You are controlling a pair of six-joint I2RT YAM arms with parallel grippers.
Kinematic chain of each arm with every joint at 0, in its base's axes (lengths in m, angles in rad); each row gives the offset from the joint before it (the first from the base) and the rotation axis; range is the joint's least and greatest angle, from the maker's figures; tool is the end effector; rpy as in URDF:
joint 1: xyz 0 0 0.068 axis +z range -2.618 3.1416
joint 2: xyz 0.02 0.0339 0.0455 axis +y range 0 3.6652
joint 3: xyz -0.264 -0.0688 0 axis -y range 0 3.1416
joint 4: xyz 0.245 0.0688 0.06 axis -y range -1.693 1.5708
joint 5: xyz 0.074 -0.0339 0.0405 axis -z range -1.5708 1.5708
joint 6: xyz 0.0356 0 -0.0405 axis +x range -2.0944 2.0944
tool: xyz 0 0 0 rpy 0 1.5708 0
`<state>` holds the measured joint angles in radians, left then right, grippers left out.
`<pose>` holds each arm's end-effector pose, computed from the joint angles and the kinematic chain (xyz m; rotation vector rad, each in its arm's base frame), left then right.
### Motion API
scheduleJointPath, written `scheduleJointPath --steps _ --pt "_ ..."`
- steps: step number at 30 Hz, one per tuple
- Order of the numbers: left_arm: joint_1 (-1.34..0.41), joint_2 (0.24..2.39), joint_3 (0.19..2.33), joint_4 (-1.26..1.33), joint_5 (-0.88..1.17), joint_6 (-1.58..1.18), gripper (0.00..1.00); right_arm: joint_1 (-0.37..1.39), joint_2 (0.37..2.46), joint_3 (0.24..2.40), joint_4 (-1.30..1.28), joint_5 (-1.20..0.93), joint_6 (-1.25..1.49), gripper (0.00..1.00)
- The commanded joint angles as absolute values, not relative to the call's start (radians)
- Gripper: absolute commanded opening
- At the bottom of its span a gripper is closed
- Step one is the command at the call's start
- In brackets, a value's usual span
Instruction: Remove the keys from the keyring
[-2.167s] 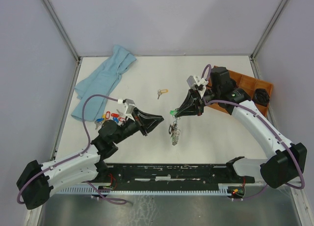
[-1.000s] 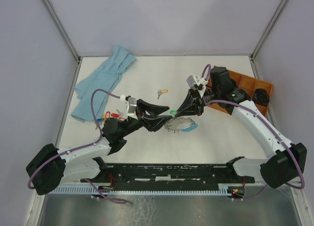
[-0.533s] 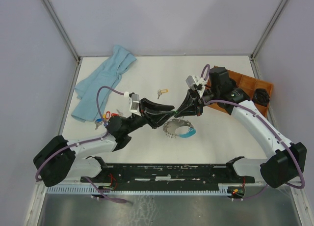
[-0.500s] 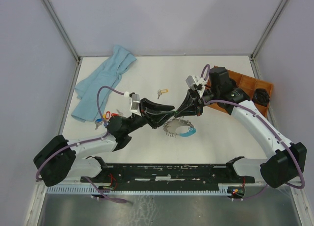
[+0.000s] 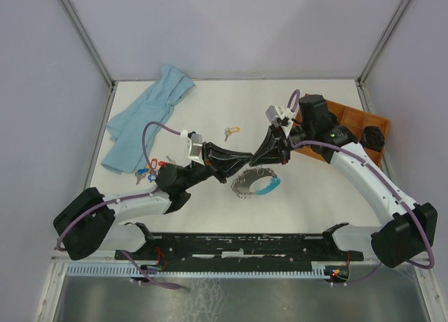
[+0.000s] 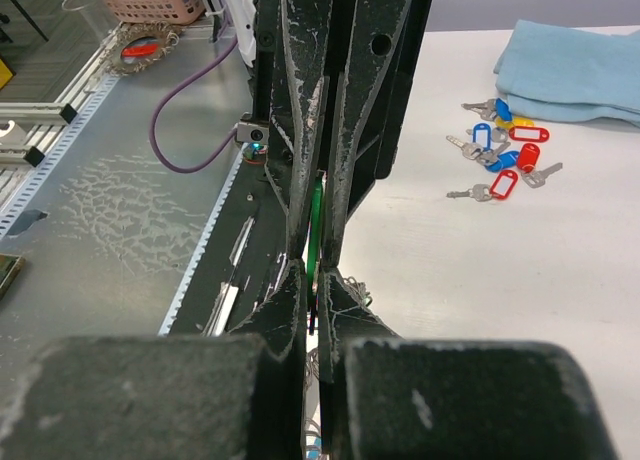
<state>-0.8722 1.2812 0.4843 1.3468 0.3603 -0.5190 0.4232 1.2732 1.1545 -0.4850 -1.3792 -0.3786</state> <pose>0.1513 -0.1997 0.2893 0.5519 1.0321 -1.4294 0.2222 0.1384 0.3506 -1.3986 1.3325 1.4822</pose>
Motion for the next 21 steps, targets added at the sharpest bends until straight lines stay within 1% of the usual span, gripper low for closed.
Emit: scheduleJointPath --steps 1,4,9,12,16,21 --pt "-0.882 1.288 0.516 1.448 0.372 -0.542 0.03 0.432 1.272 1.159 -0.404 -1.402 -0.356 0.04" --pt "-0.881 1.25 0.508 1.395 0.347 -0.501 0.03 0.432 1.272 1.157 -0.395 -1.384 -0.341 0.18" --pt "-0.882 1.17 0.512 1.233 0.299 -0.419 0.03 0.432 1.269 1.164 -0.397 -1.339 -0.327 0.46" --pt "-0.881 1.129 0.515 1.132 0.268 -0.381 0.03 0.426 1.255 1.186 -0.452 -1.298 -0.352 0.6" --pt "-0.882 1.085 0.513 1.053 0.244 -0.35 0.03 0.408 1.227 1.199 -0.479 -1.263 -0.361 0.68" --pt "-0.882 1.046 0.552 0.914 0.198 -0.341 0.03 0.388 1.214 1.232 -0.563 -1.216 -0.419 0.7"
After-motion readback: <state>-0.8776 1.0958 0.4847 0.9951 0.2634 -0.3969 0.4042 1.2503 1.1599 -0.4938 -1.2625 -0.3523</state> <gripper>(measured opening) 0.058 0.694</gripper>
